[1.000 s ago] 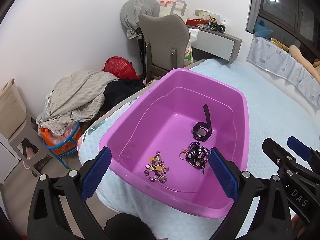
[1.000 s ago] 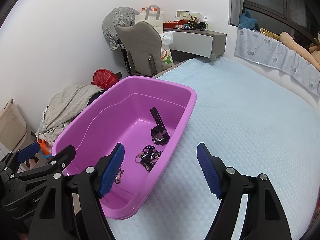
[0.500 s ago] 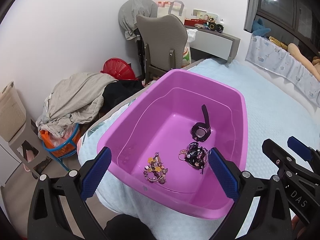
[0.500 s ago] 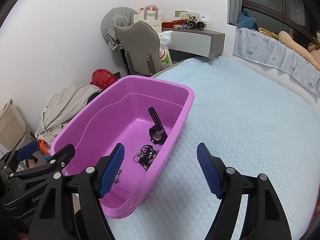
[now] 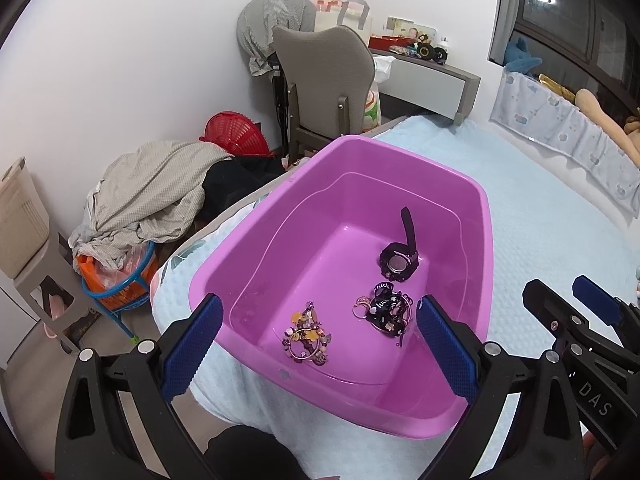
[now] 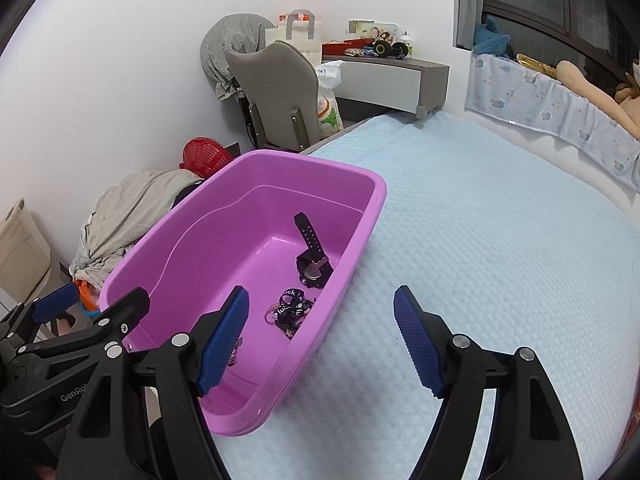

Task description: Organize jewelry

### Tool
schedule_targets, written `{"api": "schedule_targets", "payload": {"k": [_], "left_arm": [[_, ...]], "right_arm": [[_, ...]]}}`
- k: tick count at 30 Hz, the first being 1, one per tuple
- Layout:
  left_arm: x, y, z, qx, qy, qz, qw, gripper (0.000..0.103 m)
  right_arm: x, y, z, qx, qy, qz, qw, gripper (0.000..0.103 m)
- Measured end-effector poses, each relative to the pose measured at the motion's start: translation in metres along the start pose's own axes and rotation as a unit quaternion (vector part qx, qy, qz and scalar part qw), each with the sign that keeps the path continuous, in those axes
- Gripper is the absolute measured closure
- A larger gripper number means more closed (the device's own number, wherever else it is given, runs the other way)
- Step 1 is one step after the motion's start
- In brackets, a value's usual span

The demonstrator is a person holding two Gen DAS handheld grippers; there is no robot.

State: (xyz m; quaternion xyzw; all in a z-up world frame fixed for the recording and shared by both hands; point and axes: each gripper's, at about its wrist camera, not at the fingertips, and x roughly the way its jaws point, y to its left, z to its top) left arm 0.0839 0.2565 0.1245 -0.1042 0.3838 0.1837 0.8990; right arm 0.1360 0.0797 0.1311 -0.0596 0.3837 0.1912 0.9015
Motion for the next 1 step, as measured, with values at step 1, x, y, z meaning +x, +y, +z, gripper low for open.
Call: {"api": "schedule_targets", "payload": {"k": [1], "left_arm": [[-0.0001, 0.0001, -0.0001, 0.0, 0.0, 0.0, 1.0, 0.007]], "right_arm": [[-0.0001, -0.001, -0.0004, 0.0, 0.0, 0.0, 1.0, 0.031]]}}
